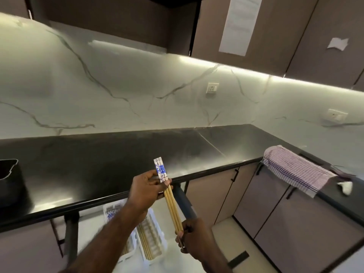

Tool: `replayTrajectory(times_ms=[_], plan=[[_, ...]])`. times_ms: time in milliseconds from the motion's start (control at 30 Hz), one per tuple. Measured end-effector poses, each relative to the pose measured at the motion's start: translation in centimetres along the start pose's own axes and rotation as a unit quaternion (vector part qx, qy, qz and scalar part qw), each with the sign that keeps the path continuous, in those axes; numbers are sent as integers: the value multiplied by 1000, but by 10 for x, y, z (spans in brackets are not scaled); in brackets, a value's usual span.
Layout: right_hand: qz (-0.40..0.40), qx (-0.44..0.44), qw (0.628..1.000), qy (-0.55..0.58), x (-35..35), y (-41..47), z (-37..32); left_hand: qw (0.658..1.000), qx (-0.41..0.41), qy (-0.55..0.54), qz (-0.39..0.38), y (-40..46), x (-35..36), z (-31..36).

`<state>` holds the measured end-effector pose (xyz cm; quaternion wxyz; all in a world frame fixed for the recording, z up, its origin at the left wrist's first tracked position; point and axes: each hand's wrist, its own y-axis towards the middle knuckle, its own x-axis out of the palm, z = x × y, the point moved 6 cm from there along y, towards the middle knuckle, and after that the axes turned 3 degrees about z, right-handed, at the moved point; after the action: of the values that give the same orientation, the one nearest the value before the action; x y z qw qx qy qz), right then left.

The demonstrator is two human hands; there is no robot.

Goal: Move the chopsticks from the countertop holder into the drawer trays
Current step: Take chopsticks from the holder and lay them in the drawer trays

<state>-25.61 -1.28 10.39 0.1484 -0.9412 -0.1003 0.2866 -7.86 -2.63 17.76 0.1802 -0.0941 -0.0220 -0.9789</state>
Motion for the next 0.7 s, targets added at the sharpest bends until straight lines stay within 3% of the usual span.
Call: replayTrajectory(times_ms=[200,400,700], plan=[[-56,104,991,-65,21,78,46,992,-116,37,34,54,-19,-106],[-110,134,966,-191,39,121,60,974,-203,91,53,84,-36,-186],[-157,143,948,-238,75,169,98,935,-236,258,55,83,-44,-254]])
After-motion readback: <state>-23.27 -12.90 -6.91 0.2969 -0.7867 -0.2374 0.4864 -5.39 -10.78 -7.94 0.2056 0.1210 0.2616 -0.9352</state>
